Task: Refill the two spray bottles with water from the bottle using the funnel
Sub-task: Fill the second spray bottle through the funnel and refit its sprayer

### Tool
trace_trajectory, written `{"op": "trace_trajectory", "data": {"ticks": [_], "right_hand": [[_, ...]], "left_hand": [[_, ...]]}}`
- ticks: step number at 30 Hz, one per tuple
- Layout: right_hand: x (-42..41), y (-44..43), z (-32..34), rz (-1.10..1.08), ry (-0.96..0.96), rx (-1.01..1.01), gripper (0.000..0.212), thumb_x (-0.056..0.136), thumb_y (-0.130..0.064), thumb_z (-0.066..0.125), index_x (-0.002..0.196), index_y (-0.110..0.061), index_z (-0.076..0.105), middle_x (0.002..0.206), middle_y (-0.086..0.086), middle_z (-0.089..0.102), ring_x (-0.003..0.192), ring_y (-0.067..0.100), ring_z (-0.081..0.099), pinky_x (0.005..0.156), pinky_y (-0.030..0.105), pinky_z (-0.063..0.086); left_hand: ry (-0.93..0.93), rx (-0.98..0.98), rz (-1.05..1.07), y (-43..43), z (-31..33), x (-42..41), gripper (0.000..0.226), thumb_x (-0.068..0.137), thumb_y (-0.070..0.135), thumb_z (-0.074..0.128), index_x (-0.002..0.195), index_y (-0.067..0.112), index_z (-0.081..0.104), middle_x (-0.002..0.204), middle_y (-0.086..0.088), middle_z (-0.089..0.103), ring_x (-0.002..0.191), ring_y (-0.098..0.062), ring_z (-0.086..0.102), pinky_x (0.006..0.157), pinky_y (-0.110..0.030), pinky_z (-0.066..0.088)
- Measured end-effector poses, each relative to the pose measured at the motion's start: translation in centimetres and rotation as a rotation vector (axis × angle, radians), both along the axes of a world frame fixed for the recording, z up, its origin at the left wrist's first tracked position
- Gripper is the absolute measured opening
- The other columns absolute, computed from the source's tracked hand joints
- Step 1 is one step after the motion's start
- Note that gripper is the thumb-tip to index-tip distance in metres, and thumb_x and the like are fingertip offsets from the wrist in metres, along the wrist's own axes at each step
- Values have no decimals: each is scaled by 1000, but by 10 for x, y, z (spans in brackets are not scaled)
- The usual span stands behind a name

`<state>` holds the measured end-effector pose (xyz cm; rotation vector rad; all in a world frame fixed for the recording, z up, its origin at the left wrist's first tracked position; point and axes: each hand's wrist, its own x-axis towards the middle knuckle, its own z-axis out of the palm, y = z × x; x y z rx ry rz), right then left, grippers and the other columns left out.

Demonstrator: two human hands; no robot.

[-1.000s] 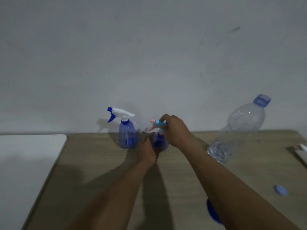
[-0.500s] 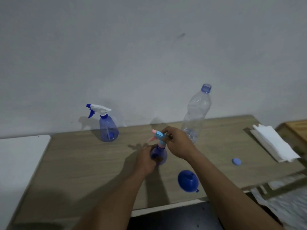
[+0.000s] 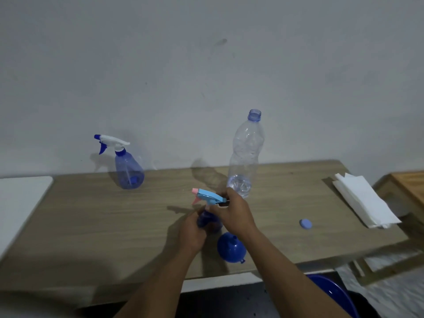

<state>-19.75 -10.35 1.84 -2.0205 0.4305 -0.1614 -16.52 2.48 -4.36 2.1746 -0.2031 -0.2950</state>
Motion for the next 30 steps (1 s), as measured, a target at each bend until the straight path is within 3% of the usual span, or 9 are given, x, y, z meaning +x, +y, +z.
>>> {"op": "trace_trajectory", "data": {"ticks": [2, 5, 9, 13, 16, 19, 24, 28, 30], "right_hand": [[4, 3, -9, -22, -39, 1, 29, 78, -28, 83, 94, -20, 60, 87, -6, 69, 77, 6, 64, 61, 14, 46], [7, 6, -18, -17, -73, -57, 26, 79, -28, 80, 85, -28, 55, 80, -7, 66, 73, 6, 62, 63, 26, 50], [12, 2, -27, -5, -115, -110, 21, 79, -27, 78, 82, -23, 58, 74, -5, 63, 67, 7, 59, 57, 26, 45], [16, -9, -25, 133, -103, -32, 20, 82, -24, 80, 90, -28, 62, 81, -8, 67, 76, 4, 63, 66, 19, 50], [16, -15, -26, 221, -69, 114, 45, 84, -16, 77, 119, -30, 54, 104, -6, 68, 94, 7, 67, 84, 28, 56], [15, -15, -26, 184, -67, 120, 54, 82, -23, 81, 123, -30, 45, 105, -5, 67, 92, 6, 67, 77, 24, 57], [13, -8, -30, 74, -146, 118, 34, 78, -25, 85, 97, -24, 57, 92, -7, 70, 81, -2, 66, 67, 15, 51], [11, -8, -28, 115, -138, 218, 47, 85, -9, 74, 120, -29, 50, 95, -11, 71, 86, -3, 67, 72, 18, 53], [10, -9, -28, 113, -130, 263, 51, 85, -9, 74, 119, -33, 45, 90, -12, 73, 81, 0, 69, 66, 17, 53]], "left_hand": [[47, -37, 23, -2, 0, 2, 25, 84, -1, 62, 102, 14, 68, 94, 2, 70, 92, -18, 66, 64, -13, 41], [11, 12, -4, 0, 6, -2, 24, 86, 3, 62, 105, 17, 66, 92, 6, 64, 85, -10, 57, 58, -3, 37], [-3, -13, -26, 0, 15, -6, 25, 87, -1, 60, 97, 22, 60, 81, 13, 56, 71, 1, 51, 59, 2, 38], [7, -51, 38, -3, 17, -9, 33, 78, -8, 64, 92, 22, 63, 77, 15, 61, 74, -7, 59, 57, -1, 38], [42, -41, 70, -4, 15, -10, 36, 79, -5, 66, 106, 17, 67, 80, 5, 66, 82, -19, 67, 53, -2, 38], [82, -44, 63, -3, 16, -10, 26, 83, 1, 68, 106, 14, 67, 74, 12, 62, 68, 0, 58, 52, -1, 39], [67, 2, 39, -4, 21, -11, 32, 83, 0, 67, 107, 20, 66, 85, 13, 63, 78, -1, 62, 60, 0, 40], [93, -101, 102, -6, 25, -14, 27, 82, 8, 74, 102, 25, 66, 80, 11, 66, 73, 2, 60, 56, -1, 41], [98, -134, 130, -6, 24, -15, 27, 80, 10, 77, 95, 29, 64, 76, 16, 65, 69, 4, 58, 56, -2, 41]]}}
